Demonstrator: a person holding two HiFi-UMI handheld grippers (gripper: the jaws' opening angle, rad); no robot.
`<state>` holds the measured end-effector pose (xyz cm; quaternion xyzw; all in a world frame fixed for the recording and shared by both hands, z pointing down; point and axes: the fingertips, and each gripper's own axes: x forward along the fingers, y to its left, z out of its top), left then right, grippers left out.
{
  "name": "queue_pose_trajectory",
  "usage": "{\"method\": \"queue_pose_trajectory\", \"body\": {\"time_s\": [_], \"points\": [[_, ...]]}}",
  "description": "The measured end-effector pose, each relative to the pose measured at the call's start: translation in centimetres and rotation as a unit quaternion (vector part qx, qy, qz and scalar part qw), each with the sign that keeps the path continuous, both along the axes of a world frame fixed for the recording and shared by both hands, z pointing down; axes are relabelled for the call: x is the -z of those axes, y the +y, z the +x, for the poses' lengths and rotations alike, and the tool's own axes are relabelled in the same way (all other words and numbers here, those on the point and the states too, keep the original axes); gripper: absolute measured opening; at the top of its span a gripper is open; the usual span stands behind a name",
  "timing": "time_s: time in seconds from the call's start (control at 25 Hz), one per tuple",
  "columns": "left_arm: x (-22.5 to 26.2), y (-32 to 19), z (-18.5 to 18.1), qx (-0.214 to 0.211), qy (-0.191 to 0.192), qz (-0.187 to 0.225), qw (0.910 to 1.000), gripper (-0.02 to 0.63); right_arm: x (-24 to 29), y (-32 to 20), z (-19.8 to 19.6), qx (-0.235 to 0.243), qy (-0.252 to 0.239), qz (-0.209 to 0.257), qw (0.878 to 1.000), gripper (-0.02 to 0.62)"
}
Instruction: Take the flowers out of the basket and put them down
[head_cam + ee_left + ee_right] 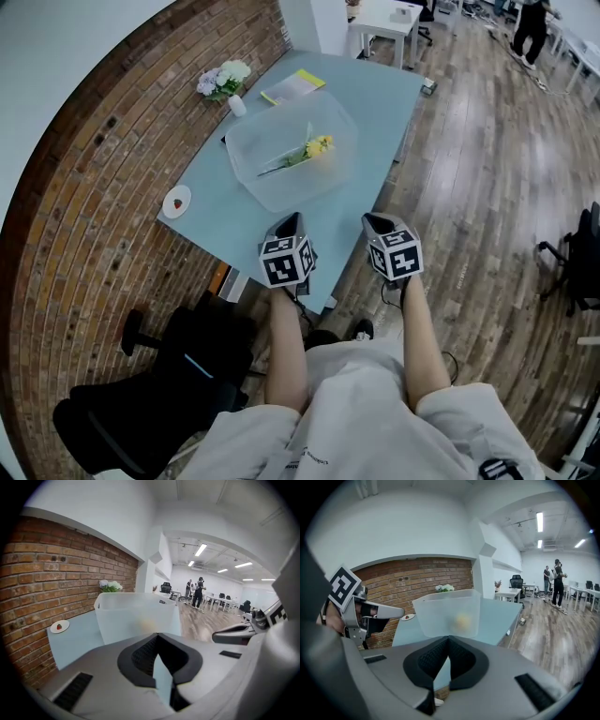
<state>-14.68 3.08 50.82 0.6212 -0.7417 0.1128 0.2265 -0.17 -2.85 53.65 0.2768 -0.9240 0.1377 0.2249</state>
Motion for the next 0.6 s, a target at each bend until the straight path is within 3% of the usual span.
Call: {"method": "queue_pose_trajectory", "body": {"time_s": [0.6], "points": [[0.5, -3.1, 4.1, -0.032, -0.008, -0.004, 0.9994, 0.020, 0.0, -3.7, 6.6, -0.053, -0.017, -0.013, 0.998, 0.017]]}}
